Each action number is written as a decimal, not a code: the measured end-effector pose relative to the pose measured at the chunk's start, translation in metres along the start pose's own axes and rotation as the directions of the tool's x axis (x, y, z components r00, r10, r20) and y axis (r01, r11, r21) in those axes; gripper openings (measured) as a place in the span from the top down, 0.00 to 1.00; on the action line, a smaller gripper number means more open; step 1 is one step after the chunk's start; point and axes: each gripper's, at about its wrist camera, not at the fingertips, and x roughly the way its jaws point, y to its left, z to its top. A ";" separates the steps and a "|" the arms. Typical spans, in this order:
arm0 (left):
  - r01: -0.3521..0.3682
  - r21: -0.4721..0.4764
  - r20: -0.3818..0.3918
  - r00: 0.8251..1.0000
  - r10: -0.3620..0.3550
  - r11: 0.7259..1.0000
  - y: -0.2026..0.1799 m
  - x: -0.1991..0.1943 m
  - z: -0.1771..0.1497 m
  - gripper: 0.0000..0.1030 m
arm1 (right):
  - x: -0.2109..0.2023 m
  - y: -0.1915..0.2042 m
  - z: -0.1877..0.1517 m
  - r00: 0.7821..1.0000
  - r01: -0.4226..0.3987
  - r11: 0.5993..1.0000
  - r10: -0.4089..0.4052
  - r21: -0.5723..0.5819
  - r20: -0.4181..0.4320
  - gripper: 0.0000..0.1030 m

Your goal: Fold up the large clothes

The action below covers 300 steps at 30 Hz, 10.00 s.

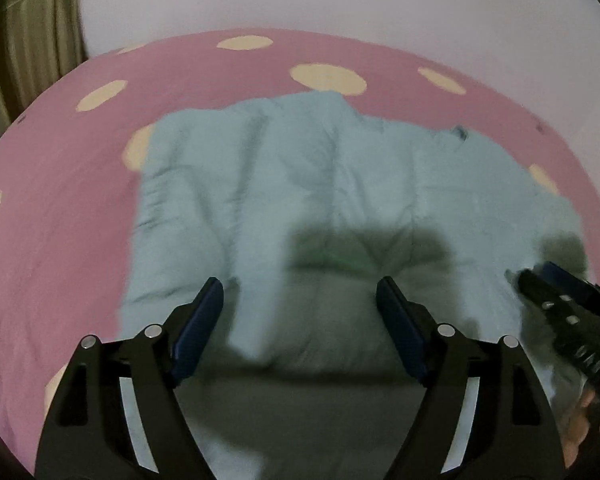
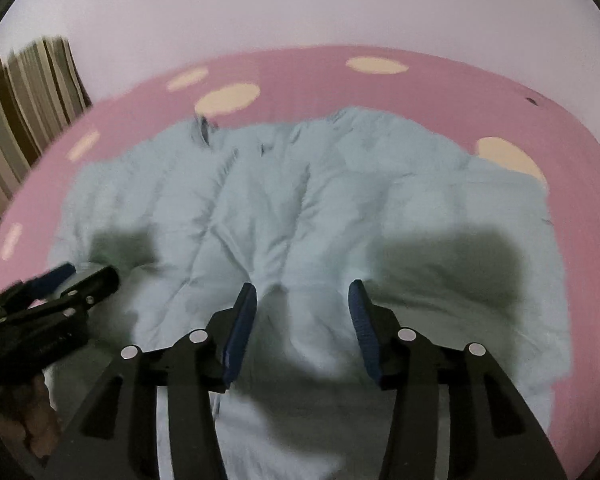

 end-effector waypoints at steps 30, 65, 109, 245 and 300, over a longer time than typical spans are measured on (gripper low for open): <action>0.105 -0.186 -0.078 0.990 -0.121 0.977 0.126 -0.141 -0.201 0.22 | -0.152 -0.137 -0.228 0.998 0.017 0.974 -0.004 0.226 -0.059 0.32; 0.223 -0.077 0.130 0.969 -0.212 0.972 0.084 -0.166 -0.090 0.94 | -0.160 -0.144 -0.139 0.941 -0.338 0.883 0.321 0.326 0.108 0.94; 0.201 -0.129 0.112 0.976 -0.188 0.971 0.138 -0.085 -0.061 0.33 | -0.128 -0.194 -0.096 0.965 -0.228 0.912 0.165 0.341 0.204 0.40; -0.079 0.123 0.060 0.996 0.072 0.989 -0.069 0.098 0.068 0.33 | 0.092 0.006 0.052 0.994 0.086 0.993 -0.080 -0.079 0.079 0.50; 0.136 -0.222 0.008 0.990 -0.138 0.966 0.072 0.031 0.015 0.82 | 0.019 -0.136 -0.012 0.996 -0.088 0.947 0.080 0.308 0.039 0.83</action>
